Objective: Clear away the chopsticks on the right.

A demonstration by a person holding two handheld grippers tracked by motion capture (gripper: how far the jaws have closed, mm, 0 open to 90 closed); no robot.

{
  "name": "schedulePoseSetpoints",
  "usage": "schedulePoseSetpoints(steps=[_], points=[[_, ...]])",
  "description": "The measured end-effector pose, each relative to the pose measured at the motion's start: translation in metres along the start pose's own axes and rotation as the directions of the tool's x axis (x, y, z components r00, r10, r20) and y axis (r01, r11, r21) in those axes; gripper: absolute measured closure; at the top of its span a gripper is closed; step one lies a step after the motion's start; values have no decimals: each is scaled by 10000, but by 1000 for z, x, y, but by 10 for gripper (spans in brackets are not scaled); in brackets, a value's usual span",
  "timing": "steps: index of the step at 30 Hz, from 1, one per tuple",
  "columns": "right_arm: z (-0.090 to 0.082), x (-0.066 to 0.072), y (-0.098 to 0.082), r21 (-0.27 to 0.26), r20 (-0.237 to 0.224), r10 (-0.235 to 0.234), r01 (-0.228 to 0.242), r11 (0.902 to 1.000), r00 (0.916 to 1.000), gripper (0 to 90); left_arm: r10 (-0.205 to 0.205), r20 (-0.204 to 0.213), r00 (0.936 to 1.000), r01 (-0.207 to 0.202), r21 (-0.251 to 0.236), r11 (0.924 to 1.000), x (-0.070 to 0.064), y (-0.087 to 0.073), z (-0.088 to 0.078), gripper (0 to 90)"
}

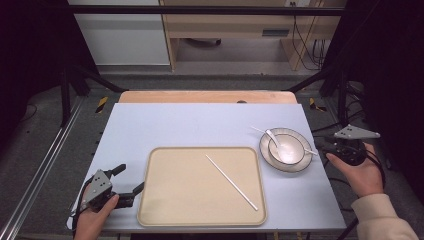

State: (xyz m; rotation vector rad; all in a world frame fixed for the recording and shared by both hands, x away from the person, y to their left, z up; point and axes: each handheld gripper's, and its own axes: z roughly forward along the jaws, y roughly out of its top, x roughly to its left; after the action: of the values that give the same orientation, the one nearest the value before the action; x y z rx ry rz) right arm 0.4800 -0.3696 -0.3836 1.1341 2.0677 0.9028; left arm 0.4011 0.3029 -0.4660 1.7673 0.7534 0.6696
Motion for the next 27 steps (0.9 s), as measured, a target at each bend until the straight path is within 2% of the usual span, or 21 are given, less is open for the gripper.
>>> schedulePoseSetpoints(steps=[7, 12, 17, 24, 27], points=[[31, -5, -13, 659, -583, -215, 254, 9975, 9981, 652, -80, -39, 10000, 80, 27, 10000, 0, 0, 1, 85], [48, -9, -18, 900, -717, -232, 296, 9955, 9972, 649, -60, -42, 10000, 60, 125, 9999, 0, -1, 2, 86], [60, -9, -21, 1119, -1017, -408, 521, 9924, 9940, 634, -72, -64, 10000, 73, 159, 9998, 1, -2, 1, 86], [74, -7, -23, 1562, -1093, -610, 778, 9847, 9921, 625, -12, -58, 10000, 13, 204, 9998, 0, -2, 2, 86], [77, -6, -24, 1599, -1123, -751, 926, 9828, 9908, 629, -16, -50, 10000, 17, 211, 9998, 0, -2, 2, 86]])
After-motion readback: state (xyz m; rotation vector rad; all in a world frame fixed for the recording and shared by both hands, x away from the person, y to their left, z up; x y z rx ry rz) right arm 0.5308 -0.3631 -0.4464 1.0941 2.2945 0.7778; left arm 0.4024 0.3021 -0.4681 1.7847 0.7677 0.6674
